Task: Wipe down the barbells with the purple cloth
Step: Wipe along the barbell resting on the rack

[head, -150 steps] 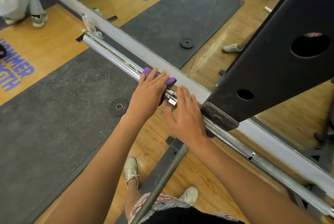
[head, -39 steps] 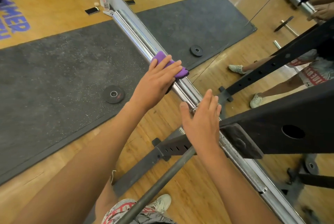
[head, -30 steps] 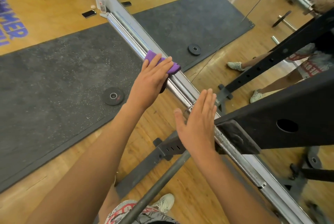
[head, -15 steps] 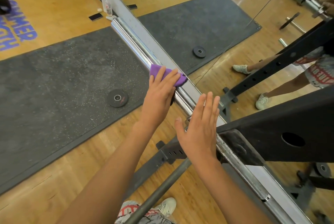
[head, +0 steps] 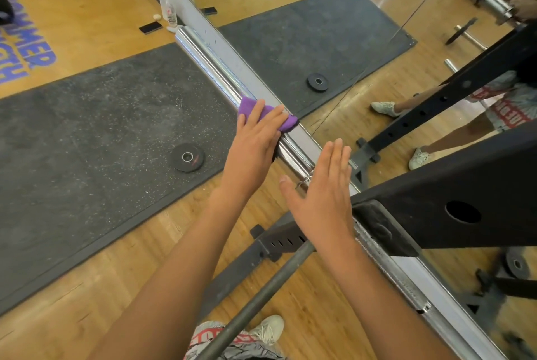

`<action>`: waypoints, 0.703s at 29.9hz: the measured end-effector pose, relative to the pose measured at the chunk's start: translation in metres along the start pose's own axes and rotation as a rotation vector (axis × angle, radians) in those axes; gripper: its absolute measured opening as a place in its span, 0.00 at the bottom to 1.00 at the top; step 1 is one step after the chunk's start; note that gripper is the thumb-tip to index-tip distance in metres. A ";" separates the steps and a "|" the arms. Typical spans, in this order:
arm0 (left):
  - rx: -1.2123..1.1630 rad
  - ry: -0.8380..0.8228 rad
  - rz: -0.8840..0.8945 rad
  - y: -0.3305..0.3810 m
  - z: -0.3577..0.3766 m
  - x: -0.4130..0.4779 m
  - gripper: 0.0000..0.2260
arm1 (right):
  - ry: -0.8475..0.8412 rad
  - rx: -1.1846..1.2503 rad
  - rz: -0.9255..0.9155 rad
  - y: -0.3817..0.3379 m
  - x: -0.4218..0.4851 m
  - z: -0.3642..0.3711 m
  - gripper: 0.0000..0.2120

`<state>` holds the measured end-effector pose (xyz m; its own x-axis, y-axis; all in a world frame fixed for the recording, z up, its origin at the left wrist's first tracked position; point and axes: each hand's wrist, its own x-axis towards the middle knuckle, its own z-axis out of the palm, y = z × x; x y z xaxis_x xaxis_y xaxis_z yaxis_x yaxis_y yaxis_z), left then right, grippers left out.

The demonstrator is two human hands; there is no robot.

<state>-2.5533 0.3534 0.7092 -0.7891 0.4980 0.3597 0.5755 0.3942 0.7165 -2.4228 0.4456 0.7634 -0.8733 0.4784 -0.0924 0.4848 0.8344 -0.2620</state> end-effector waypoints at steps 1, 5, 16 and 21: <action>-0.025 0.005 -0.010 0.004 0.004 -0.009 0.18 | 0.006 -0.017 -0.025 -0.004 -0.007 0.003 0.47; -0.025 0.017 0.013 0.003 0.010 -0.014 0.18 | 0.044 -0.067 -0.040 -0.008 -0.026 0.014 0.45; 0.027 0.032 -0.065 -0.005 -0.004 0.014 0.18 | -0.005 0.000 0.050 0.004 0.011 -0.002 0.46; -0.048 0.048 -0.064 -0.007 0.002 -0.001 0.18 | -0.004 0.043 0.034 0.005 0.009 -0.003 0.48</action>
<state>-2.5562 0.3520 0.7029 -0.8341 0.4349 0.3394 0.5133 0.3865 0.7663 -2.4285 0.4549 0.7646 -0.8564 0.5055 -0.1056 0.5121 0.8049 -0.2998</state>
